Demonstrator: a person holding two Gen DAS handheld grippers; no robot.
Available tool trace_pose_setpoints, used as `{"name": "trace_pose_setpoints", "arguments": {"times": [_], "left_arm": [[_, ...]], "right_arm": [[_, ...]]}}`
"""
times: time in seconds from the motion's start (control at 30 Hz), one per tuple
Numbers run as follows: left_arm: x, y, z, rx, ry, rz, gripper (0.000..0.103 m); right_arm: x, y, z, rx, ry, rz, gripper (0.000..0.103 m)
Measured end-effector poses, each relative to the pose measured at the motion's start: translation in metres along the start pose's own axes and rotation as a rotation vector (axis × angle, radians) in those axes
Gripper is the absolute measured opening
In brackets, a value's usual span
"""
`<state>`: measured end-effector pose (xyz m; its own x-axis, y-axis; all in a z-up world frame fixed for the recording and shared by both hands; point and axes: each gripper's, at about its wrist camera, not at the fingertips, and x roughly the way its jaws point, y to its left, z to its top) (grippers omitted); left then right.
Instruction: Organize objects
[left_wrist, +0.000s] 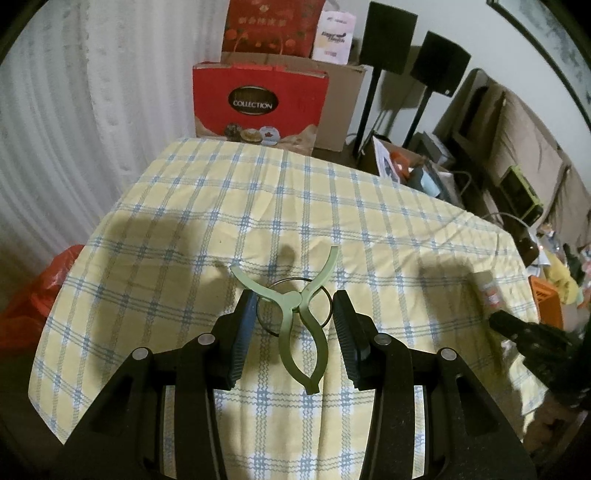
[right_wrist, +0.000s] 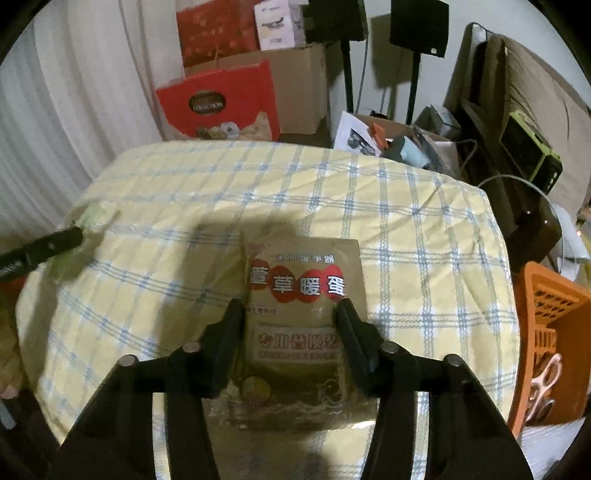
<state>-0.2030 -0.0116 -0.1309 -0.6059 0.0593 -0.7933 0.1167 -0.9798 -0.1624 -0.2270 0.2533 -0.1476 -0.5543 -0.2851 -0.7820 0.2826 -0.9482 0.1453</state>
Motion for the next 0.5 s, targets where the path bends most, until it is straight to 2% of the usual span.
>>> {"name": "trace_pose_setpoints", "arguments": {"times": [0.03, 0.07, 0.17, 0.2, 0.23, 0.3, 0.37, 0.43, 0.5], "left_arm": [[0.000, 0.000, 0.000, 0.001, 0.000, 0.001, 0.040], [0.000, -0.001, 0.000, 0.003, 0.002, 0.001, 0.040], [-0.002, -0.002, 0.000, 0.006, -0.001, -0.005, 0.040], [-0.002, -0.002, 0.000, 0.005, -0.003, -0.008, 0.040], [-0.001, -0.002, 0.000, 0.004, -0.002, -0.010, 0.040], [0.000, -0.002, -0.001, 0.007, 0.002, -0.002, 0.040], [0.003, -0.002, -0.001, 0.010, 0.008, 0.004, 0.040], [0.005, -0.001, -0.001, 0.004, 0.010, 0.004, 0.040], [0.006, -0.002, -0.001, 0.005, 0.011, 0.006, 0.040]], "right_arm": [[-0.005, -0.004, 0.002, 0.053, 0.000, 0.050, 0.002], [-0.008, -0.006, 0.003, 0.059, -0.004, 0.043, 0.004], [-0.012, -0.005, 0.007, -0.001, 0.021, -0.060, 0.007], [-0.014, -0.007, 0.007, -0.014, 0.019, -0.089, 0.016], [-0.014, -0.009, 0.006, -0.023, 0.022, -0.098, 0.051], [-0.014, -0.017, 0.005, -0.057, 0.024, -0.124, 0.097], [-0.011, -0.026, 0.003, -0.139, 0.031, -0.107, 0.097], [0.000, -0.036, 0.003, -0.214, 0.096, -0.084, 0.097], [0.012, -0.042, 0.006, -0.299, 0.129, -0.099, 0.099]]}}
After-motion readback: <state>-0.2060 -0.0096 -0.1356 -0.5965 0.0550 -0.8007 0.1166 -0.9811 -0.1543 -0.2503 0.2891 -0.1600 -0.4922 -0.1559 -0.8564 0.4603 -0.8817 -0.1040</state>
